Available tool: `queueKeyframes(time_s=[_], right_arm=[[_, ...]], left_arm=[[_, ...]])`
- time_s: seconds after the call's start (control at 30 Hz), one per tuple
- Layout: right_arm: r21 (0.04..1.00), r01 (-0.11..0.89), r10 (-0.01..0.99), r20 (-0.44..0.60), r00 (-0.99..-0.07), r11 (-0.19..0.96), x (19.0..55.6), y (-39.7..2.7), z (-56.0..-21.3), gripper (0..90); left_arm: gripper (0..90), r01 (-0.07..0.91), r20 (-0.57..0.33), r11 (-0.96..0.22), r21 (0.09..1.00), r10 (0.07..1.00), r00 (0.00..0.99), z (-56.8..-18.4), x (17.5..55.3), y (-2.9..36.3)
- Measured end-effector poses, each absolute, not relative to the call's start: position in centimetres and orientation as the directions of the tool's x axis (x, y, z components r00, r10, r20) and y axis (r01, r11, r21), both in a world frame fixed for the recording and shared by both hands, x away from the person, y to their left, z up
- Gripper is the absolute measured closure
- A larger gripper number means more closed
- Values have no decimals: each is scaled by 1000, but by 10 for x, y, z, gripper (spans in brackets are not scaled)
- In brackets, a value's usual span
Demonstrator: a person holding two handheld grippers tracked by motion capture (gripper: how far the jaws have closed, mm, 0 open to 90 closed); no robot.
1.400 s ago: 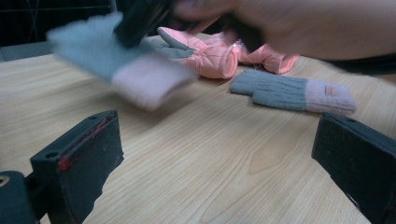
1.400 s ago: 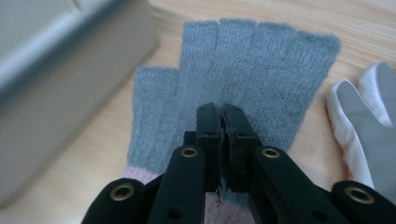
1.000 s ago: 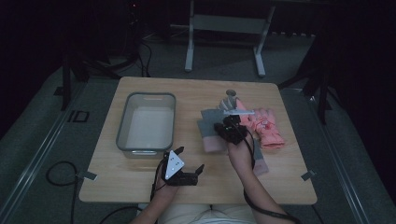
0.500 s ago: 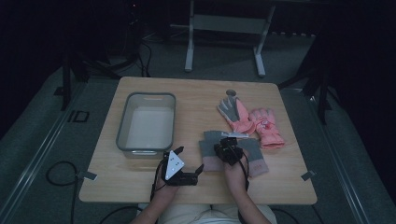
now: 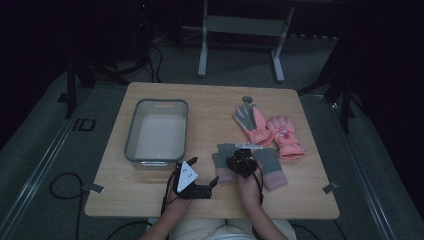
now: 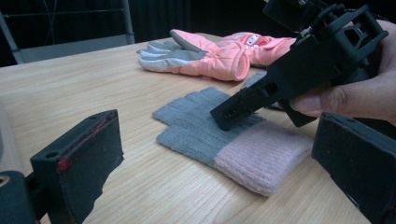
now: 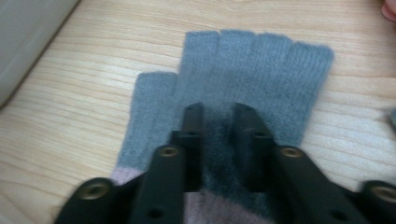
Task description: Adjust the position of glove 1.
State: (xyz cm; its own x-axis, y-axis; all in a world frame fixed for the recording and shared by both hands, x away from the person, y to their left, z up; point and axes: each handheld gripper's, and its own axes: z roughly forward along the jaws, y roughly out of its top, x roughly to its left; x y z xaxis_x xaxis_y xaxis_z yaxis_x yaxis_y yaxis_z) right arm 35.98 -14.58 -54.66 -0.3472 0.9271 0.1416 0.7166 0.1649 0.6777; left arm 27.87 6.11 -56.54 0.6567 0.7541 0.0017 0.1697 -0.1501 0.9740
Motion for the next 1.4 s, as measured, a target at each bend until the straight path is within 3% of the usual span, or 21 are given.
queueKeyframes(time_s=[0.2,0.37,0.5,0.63,0.87,1.17,1.33,1.4], right_arm=[[732,636,899,75,-431,244,350,-150,-528,647],[760,579,875,30,-484,294,358,-180,-510,676],[748,563,852,-7,-523,352,356,-197,-512,688],[715,513,767,-49,-640,474,356,-245,-520,723],[670,485,713,-95,-695,562,364,-280,-522,718],[641,521,706,-46,-706,563,367,-294,-542,649],[671,529,721,-12,-693,519,366,-298,-546,703],[684,531,738,-16,-675,500,364,-298,-548,764]], left_arm=[[15,174,-2,-150,973,752,659,-565,279,61],[15,174,-1,-151,973,751,660,-565,279,61],[15,167,3,-151,974,753,658,-565,279,61],[15,166,5,-153,974,751,660,-565,279,61],[15,163,7,-151,975,754,657,-565,279,60],[15,160,10,-152,975,755,656,-566,278,60],[15,159,8,-150,976,754,657,-566,278,61],[15,161,6,-149,976,754,657,-566,278,61]])
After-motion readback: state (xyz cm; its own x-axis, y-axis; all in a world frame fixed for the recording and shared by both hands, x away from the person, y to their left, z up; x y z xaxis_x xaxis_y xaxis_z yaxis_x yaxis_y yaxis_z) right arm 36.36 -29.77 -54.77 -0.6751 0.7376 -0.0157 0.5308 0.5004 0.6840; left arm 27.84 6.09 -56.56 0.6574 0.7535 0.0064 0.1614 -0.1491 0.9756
